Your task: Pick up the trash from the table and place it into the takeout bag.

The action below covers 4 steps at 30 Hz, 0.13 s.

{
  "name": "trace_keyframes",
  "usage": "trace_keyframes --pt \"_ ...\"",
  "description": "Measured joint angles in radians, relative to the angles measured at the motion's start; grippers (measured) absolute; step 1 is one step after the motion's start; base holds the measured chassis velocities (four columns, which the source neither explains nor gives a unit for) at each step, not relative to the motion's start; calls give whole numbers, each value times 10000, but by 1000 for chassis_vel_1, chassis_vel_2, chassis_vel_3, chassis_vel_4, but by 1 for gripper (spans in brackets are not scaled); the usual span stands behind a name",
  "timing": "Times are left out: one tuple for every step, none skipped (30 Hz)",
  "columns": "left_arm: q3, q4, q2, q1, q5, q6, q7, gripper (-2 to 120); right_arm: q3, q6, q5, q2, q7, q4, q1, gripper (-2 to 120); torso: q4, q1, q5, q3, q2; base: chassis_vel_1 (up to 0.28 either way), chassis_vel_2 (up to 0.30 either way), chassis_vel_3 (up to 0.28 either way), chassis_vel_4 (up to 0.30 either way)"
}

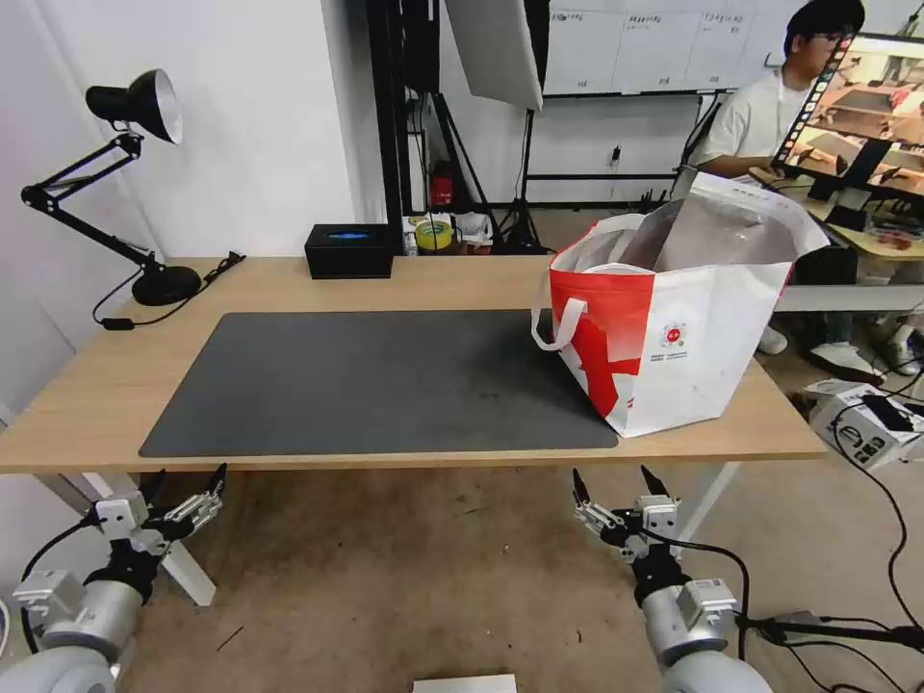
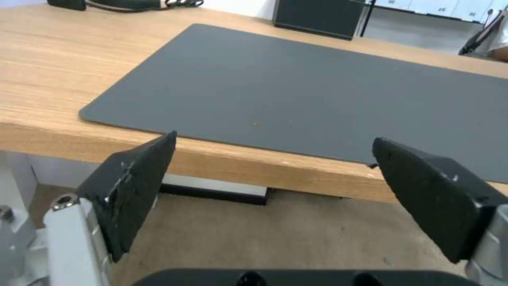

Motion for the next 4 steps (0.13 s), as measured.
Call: trace_keyframes --pt "1 1 1 0 -2 1 -1 100 0 0 0 0 0 0 0 100 0 0 0 1 0 0 0 0 0" --pt "1 1 1 0 -2 1 -1 100 0 0 0 0 0 0 0 100 0 0 0 1 0 0 0 0 0" --pt "2 0 2 -1 -3 3 -2 100 0 0 0 0 0 0 0 100 0 0 0 0 0 0 0 0 0" --pt "4 0 2 -2 -4 5 -3 100 0 0 0 0 0 0 0 100 0 0 0 0 0 0 0 0 0"
